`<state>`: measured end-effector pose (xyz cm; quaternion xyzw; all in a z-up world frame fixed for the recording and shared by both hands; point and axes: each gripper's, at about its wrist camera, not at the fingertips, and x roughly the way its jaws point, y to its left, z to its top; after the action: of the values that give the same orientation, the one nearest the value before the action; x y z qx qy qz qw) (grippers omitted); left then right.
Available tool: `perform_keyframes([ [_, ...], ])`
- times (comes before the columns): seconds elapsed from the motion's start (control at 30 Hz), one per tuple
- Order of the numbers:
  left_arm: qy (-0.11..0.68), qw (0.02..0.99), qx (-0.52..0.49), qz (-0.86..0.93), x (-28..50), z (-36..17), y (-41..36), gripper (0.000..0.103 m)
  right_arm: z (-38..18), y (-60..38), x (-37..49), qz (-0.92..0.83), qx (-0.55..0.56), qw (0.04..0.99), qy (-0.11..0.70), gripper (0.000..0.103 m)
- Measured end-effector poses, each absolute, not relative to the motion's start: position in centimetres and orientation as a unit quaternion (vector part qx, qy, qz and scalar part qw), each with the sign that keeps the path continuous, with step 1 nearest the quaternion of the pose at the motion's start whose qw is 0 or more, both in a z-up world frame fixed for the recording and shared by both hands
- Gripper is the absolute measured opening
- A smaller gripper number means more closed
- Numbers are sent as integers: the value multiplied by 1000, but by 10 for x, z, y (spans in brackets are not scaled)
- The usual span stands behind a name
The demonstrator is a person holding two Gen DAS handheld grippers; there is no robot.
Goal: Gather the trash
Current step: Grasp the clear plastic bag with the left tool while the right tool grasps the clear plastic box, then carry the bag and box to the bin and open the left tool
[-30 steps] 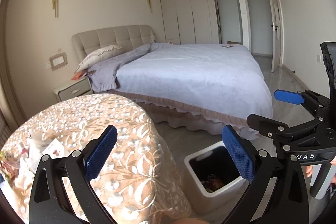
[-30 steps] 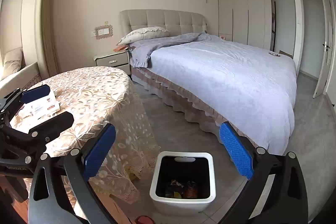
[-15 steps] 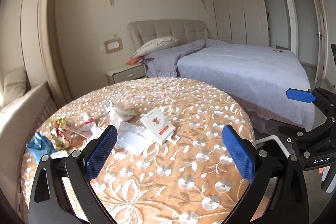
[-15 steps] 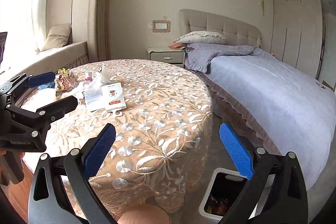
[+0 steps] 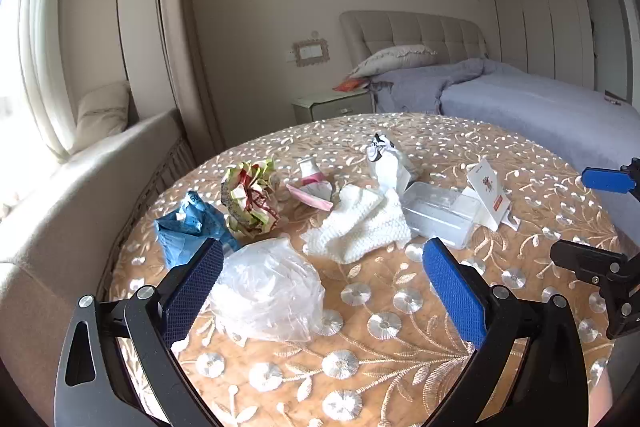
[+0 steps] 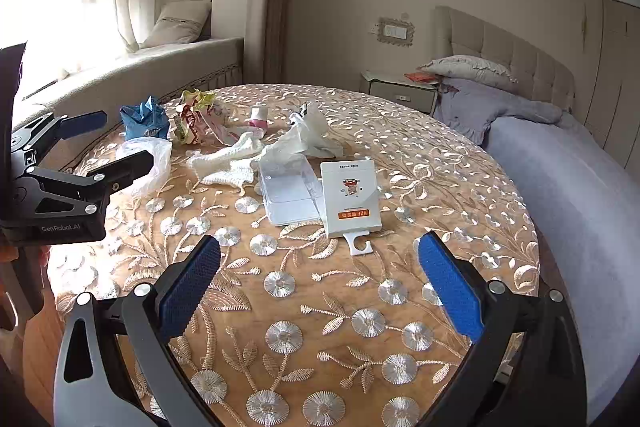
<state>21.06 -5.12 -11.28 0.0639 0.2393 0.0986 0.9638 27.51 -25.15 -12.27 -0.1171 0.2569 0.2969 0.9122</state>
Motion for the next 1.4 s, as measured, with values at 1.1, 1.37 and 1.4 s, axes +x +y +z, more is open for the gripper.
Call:
perform_keyframes([
  [1.1,383,921,13,68,250,-146,1,45,-147,-188,366,335,-99,848,399,61],
  [1.37,339,940,-6,42,213,-115,-19,44,-108,-237,320,342,-40,871,352,61],
  [1.4,335,942,-6,37,209,-111,-24,44,-105,-244,316,339,-35,874,347,61],
])
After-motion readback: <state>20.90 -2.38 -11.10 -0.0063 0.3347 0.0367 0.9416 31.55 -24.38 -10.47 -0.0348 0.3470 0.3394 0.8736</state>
